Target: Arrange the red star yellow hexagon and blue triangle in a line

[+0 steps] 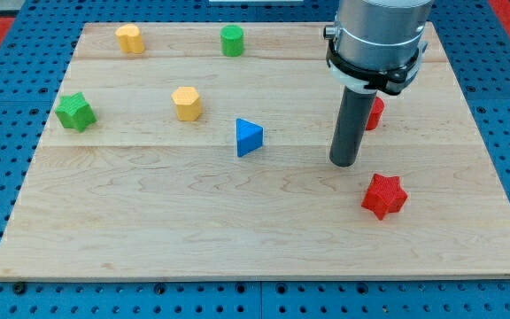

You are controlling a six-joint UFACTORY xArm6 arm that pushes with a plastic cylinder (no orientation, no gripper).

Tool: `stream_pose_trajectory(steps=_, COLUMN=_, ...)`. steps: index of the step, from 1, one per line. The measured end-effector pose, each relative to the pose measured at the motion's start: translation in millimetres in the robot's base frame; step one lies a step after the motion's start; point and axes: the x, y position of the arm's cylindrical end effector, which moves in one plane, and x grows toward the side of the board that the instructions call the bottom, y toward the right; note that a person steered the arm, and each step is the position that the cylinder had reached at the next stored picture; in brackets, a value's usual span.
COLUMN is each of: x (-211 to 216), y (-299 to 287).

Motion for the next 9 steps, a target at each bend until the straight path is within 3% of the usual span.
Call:
stream_pose_trajectory(steps=2, x=8.4, y=1.3)
stream_pose_trajectory(steps=3, x=32.4, y=4.0)
stream_pose_trajectory(steps=4, x=44.4, y=67.8)
stream_pose_trajectory(steps=5, x=44.1, y=39.5)
stream_pose_trajectory(steps=7, x=3.9, y=-39.4)
stream_pose_trajectory(steps=9, x=0.6, y=-53.7)
